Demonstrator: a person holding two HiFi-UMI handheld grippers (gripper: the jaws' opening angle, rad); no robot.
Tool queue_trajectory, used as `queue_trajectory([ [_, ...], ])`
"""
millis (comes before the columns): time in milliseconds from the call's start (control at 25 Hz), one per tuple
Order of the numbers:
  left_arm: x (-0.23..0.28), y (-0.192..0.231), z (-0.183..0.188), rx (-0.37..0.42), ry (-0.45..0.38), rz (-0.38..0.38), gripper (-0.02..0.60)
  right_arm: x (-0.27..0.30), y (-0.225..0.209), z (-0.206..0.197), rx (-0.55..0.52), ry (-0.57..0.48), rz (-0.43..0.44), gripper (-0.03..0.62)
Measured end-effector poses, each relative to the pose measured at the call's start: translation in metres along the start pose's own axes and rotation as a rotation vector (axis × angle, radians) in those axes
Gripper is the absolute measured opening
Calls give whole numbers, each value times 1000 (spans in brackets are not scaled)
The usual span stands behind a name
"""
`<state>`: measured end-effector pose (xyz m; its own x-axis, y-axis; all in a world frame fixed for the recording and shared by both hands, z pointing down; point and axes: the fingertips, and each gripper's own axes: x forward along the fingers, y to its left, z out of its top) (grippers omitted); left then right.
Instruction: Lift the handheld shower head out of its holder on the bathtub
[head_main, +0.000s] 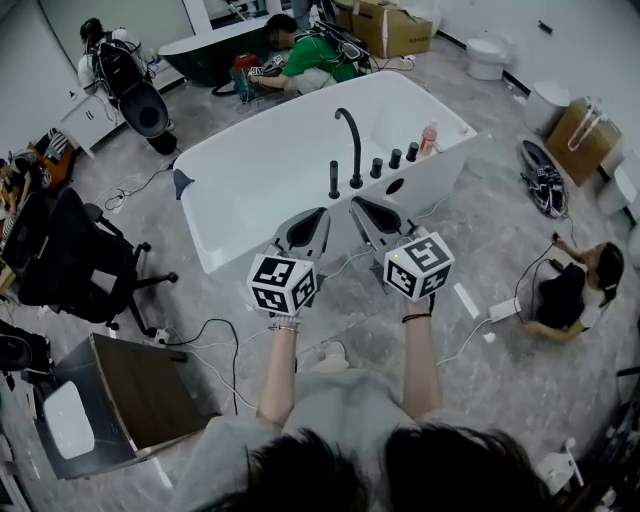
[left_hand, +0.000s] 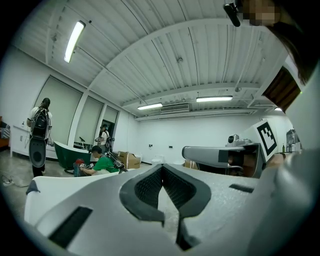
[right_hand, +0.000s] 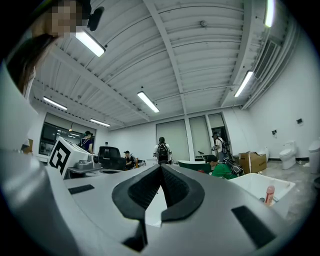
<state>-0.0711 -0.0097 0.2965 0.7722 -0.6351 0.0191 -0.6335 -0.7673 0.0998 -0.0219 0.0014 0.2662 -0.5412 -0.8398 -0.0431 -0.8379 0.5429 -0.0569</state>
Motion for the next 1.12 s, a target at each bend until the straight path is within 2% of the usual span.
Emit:
queue_trajectory([
  [360,31,40,0,-2,11,-31,5,46,-25,-2,-9,12,-21,2],
  [560,37,56,-14,0,32,-45,5,63,-32,-16,1,-10,-61,2],
  [680,44,68,-18,-9,49,-34,5,76,-43,-19,8,-7,-92,2],
  [920,61,91,-31,-48,59,-8,5,99,-58,-42,33,45,-71,2],
  [1120,91,112,-35,-73,66,15,5,124,-90,-40,15,54,-63,2],
])
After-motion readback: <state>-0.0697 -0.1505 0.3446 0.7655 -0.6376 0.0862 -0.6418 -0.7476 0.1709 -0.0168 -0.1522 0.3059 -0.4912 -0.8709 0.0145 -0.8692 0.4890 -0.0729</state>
